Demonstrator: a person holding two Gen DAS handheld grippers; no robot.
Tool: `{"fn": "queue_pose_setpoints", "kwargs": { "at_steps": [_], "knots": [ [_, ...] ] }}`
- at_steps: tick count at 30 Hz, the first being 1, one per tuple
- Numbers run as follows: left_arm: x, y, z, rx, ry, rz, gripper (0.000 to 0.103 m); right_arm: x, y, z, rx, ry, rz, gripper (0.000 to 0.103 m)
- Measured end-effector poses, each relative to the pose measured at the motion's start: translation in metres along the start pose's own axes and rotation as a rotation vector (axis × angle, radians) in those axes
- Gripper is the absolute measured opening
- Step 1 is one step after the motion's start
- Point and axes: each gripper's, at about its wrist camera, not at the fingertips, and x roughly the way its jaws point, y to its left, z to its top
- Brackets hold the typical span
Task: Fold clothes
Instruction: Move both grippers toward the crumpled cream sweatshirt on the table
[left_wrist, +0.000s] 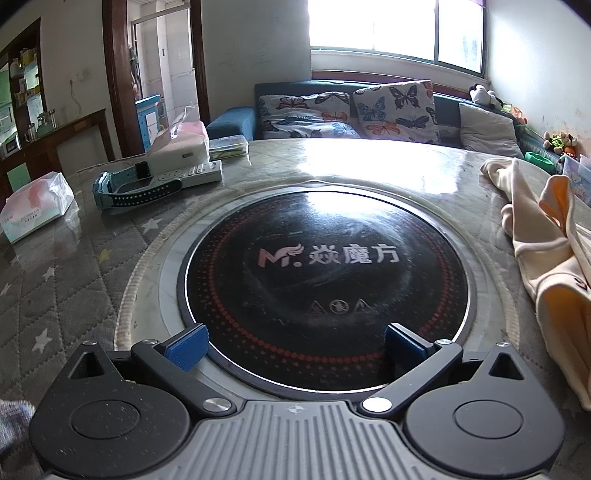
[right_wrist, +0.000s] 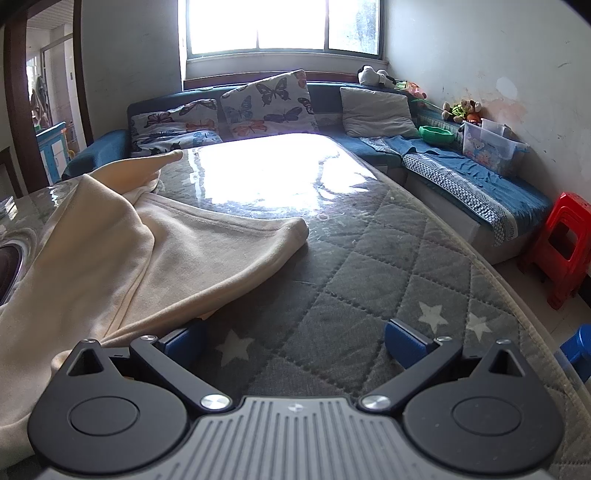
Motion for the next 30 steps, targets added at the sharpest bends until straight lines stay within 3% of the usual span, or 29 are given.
{"fn": "queue_pose_setpoints", "kwargs": {
  "at_steps": [7,20,30],
  "knots": [
    [-0.017,-0.019,-0.005,0.024,-0.001,-0.035,0.103,-0.028,0.011,-0.014,-0.102,-0.043,0.018,0.103],
    [-0.061,-0.053,-0.025,0.118,-0.013,-0.07,0.103,-0.095,0.046,-0.038,-0.195,-0.081,0.146,0.103],
    [-0.085,-0.076,-0.038,0.161,-0.013,-0.101,0.103,-0.126,0.066,-0.06,-0.233,-0.06,0.201,0.103]
  ]
}}
